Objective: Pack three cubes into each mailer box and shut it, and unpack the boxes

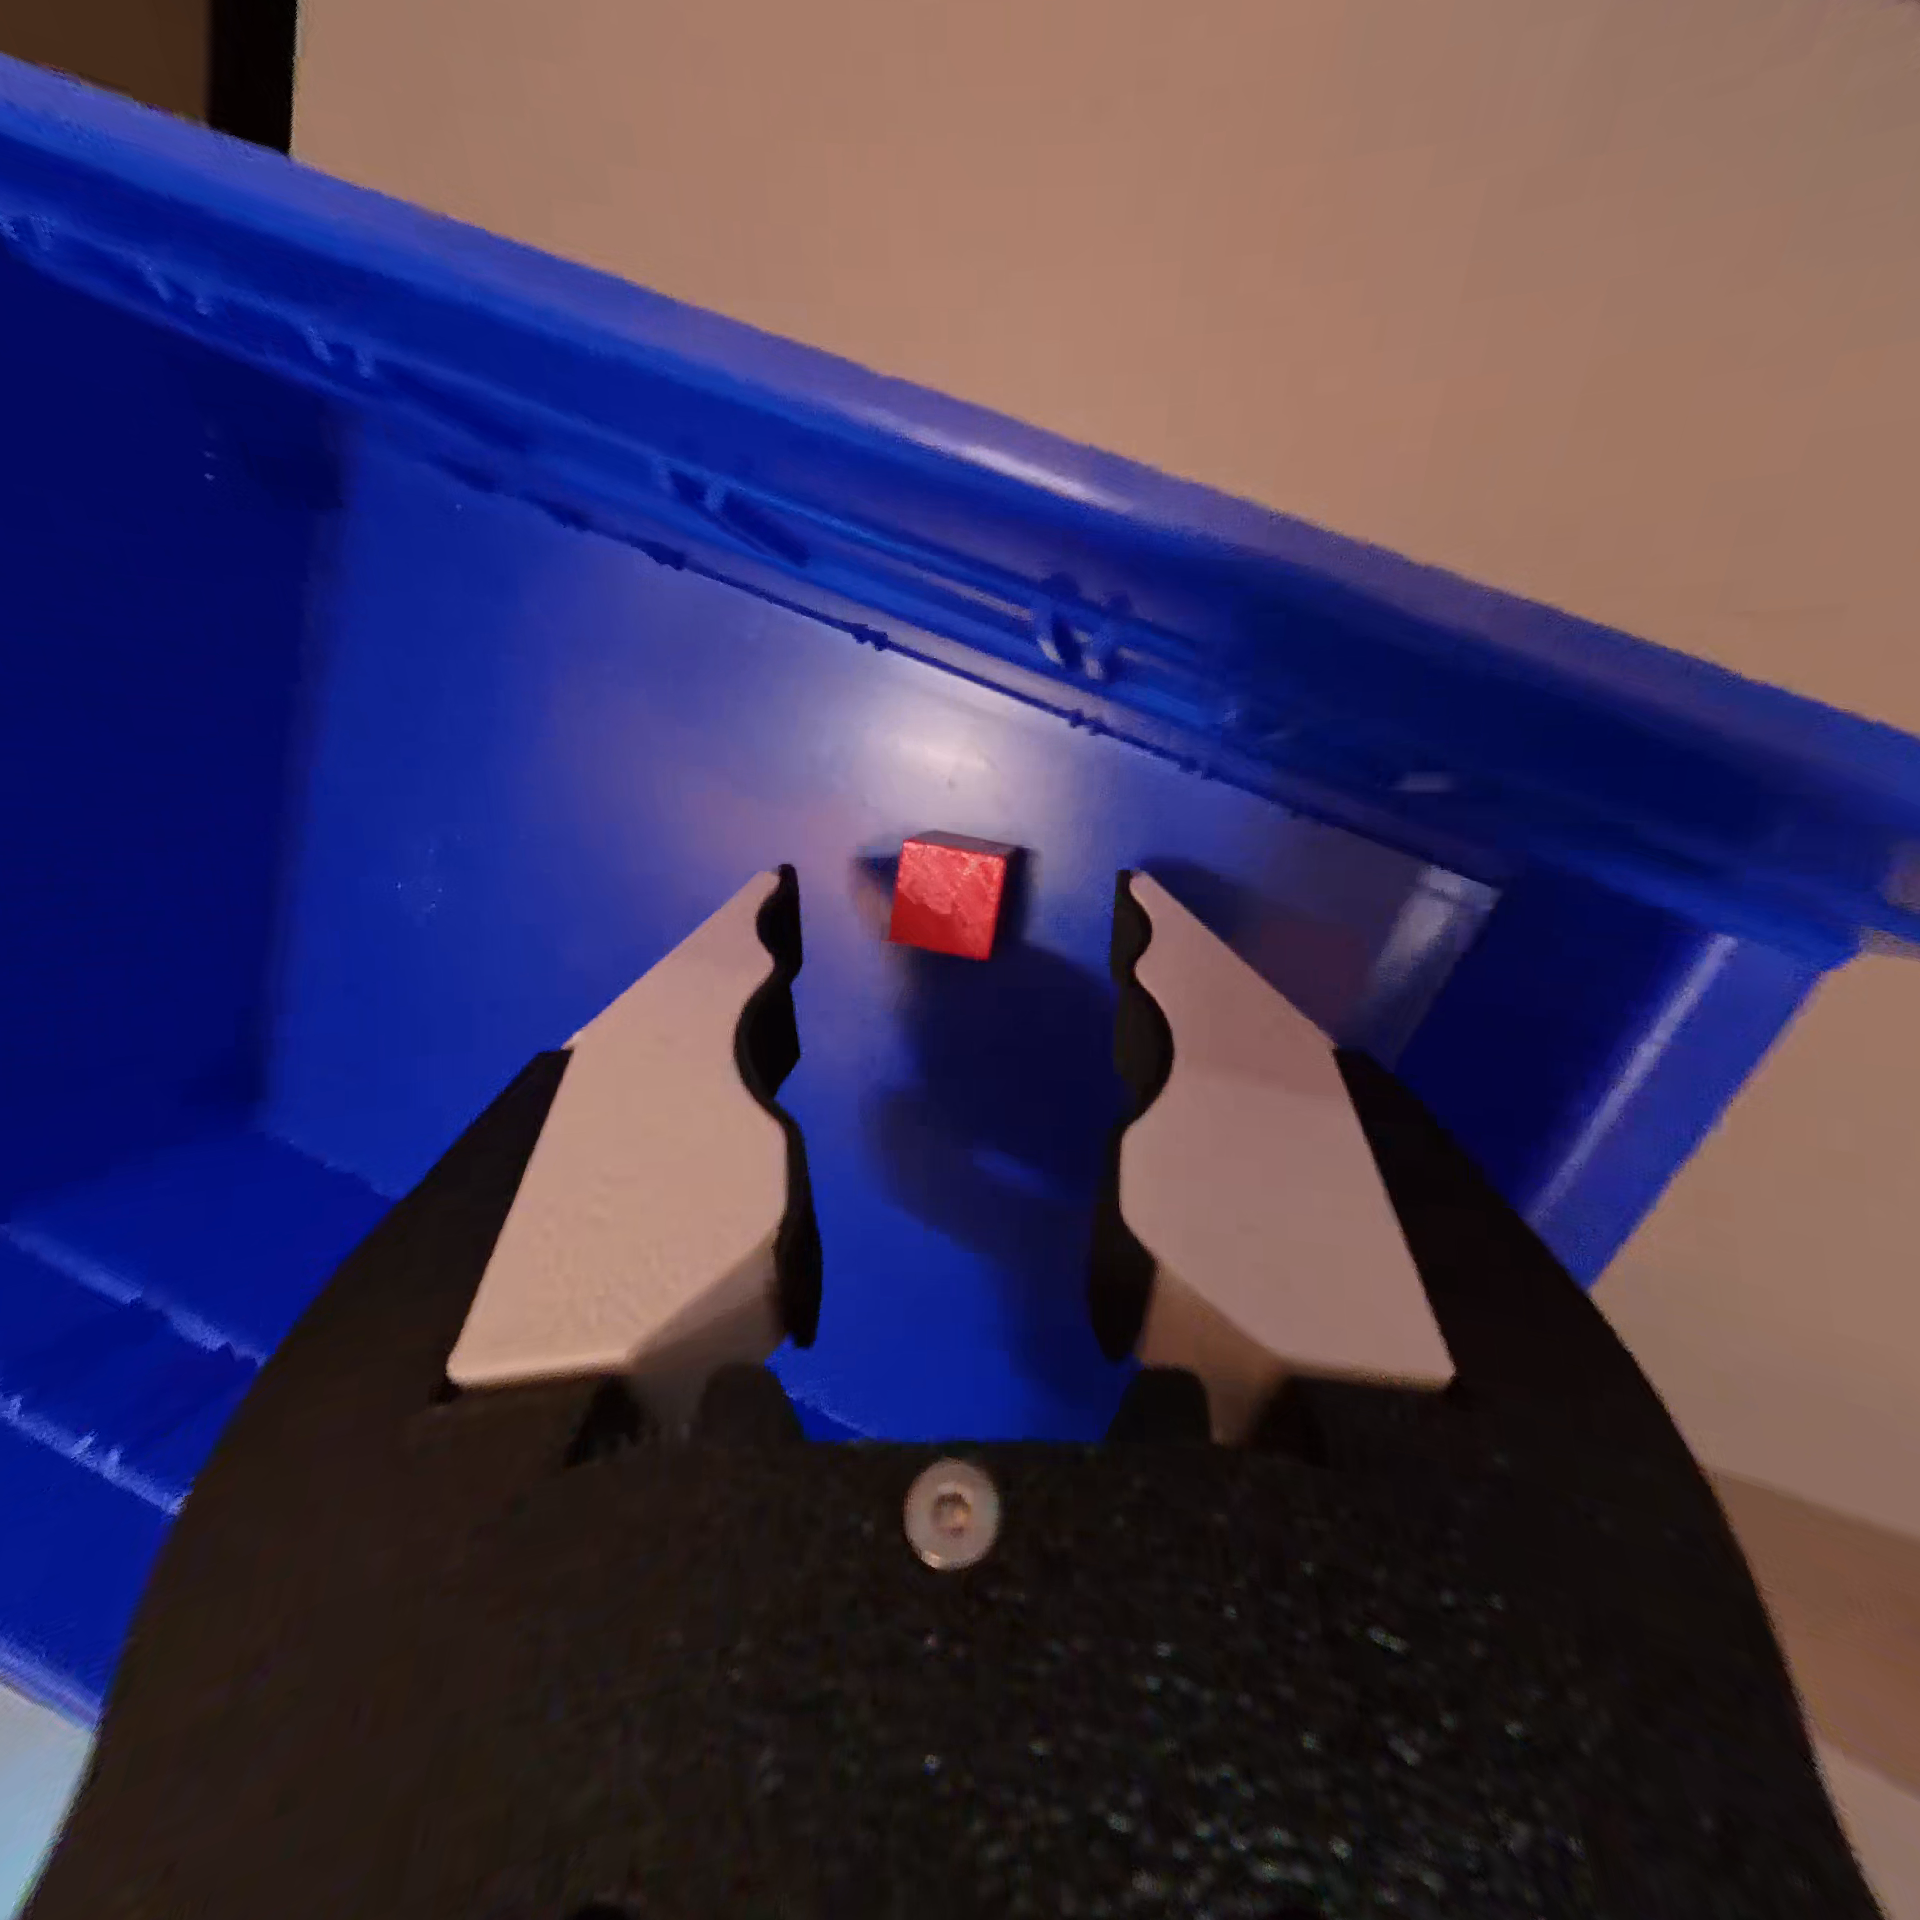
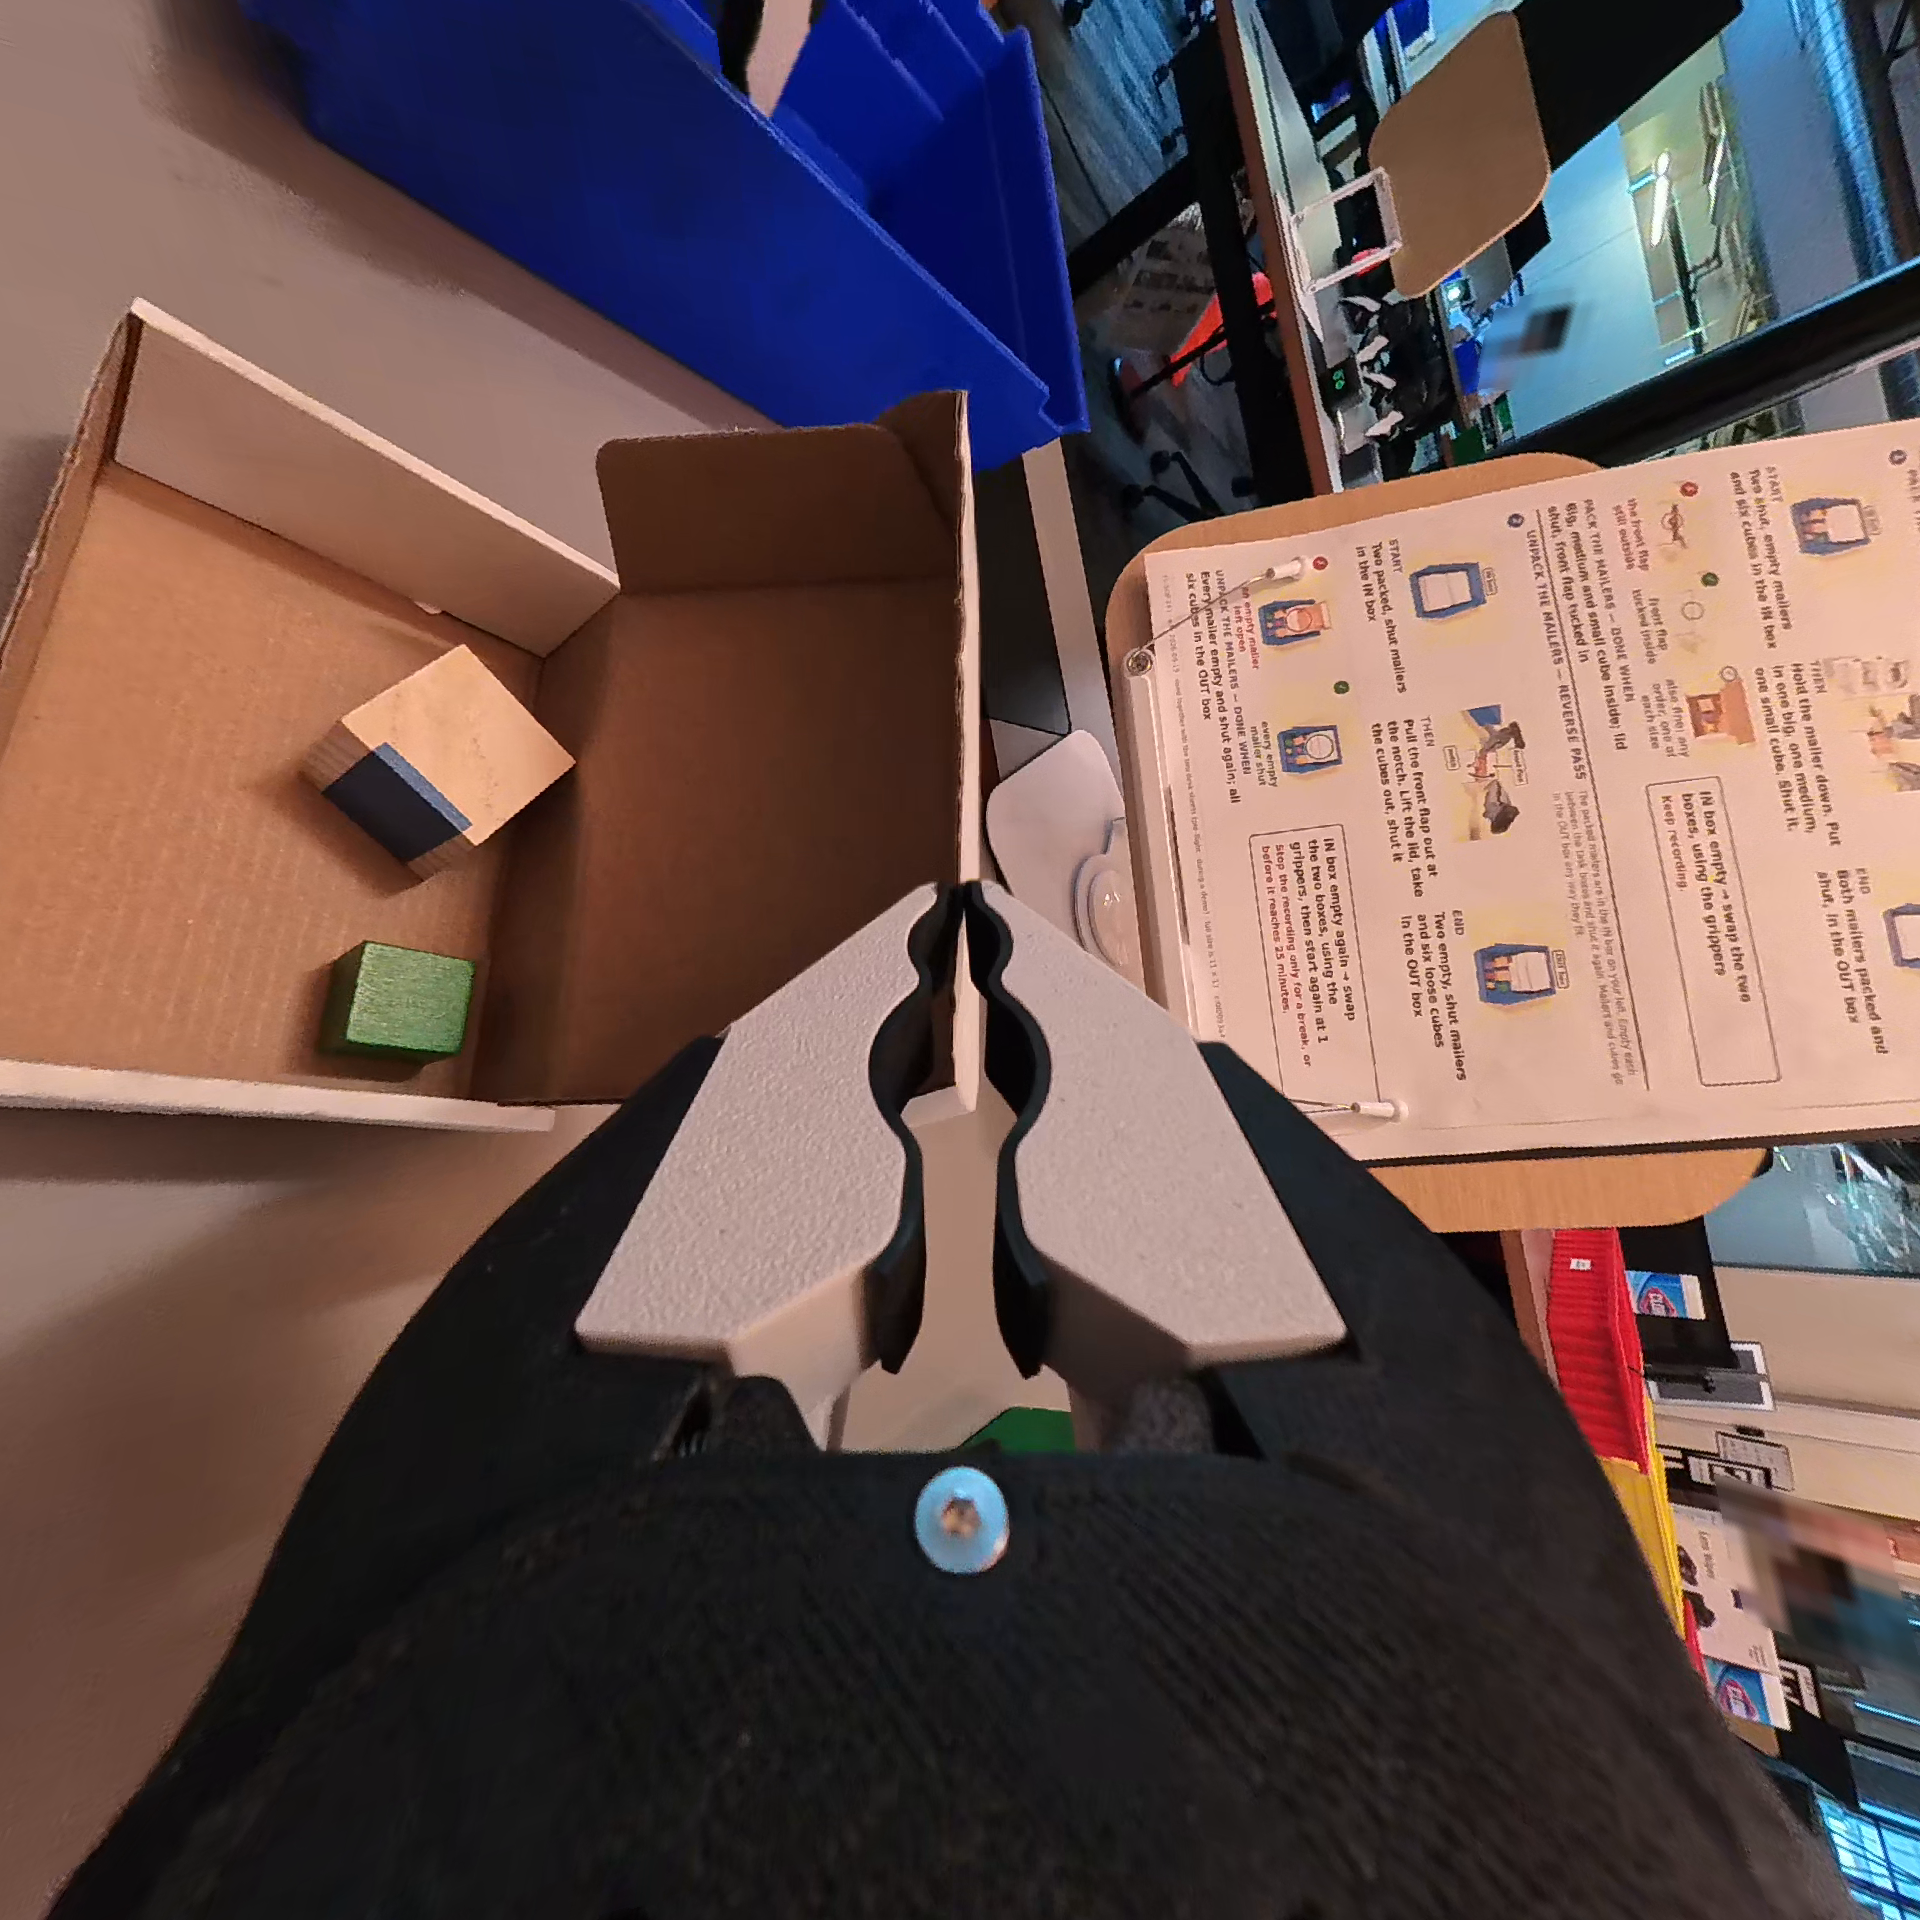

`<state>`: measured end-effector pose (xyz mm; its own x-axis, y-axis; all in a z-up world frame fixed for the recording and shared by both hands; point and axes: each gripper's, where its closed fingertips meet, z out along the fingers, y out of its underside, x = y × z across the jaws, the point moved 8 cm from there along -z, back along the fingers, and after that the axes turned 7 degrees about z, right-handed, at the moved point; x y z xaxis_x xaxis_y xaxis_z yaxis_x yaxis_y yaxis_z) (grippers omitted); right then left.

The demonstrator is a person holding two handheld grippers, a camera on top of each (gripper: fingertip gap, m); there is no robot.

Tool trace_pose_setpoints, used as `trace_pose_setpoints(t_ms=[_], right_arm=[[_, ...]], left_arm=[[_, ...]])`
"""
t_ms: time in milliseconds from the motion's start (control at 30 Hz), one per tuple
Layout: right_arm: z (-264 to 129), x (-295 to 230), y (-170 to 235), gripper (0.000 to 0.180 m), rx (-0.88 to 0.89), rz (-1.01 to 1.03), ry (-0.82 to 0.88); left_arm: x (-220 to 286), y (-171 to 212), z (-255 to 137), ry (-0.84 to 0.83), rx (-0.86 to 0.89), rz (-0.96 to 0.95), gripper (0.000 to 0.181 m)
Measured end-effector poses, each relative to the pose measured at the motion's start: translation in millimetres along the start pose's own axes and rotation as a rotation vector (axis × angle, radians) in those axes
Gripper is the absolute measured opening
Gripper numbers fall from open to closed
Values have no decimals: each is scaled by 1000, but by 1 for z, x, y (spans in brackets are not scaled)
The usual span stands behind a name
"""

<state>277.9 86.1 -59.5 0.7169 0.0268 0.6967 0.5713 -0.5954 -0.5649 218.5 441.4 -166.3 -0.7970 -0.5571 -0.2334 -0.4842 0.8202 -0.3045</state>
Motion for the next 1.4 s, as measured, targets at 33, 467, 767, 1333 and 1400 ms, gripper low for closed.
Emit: trace_pose_setpoints(t_ms=[33, 467, 767, 1333, 1400], right_arm=[[0, 0, 0, 0, -1, -2, 1], [9, 7, -4, 0, 73, 32, 75], [23, 3, -16, 1, 61, 36, 138], [0, 4, -9, 35, 68, 272, 150], [-9, -1, 0, 37, 35, 405, 184]], left_arm=[[-1, 2, 4, -6, -21, -1, 39], [48, -69, -147, -562, 370, -80, 18], [157, -183, -47, -244, 464, -47, 18], [141, -144, -49, -619, 626, -505, 19], [140, -141, -49, -626, 630, -537, 19]])
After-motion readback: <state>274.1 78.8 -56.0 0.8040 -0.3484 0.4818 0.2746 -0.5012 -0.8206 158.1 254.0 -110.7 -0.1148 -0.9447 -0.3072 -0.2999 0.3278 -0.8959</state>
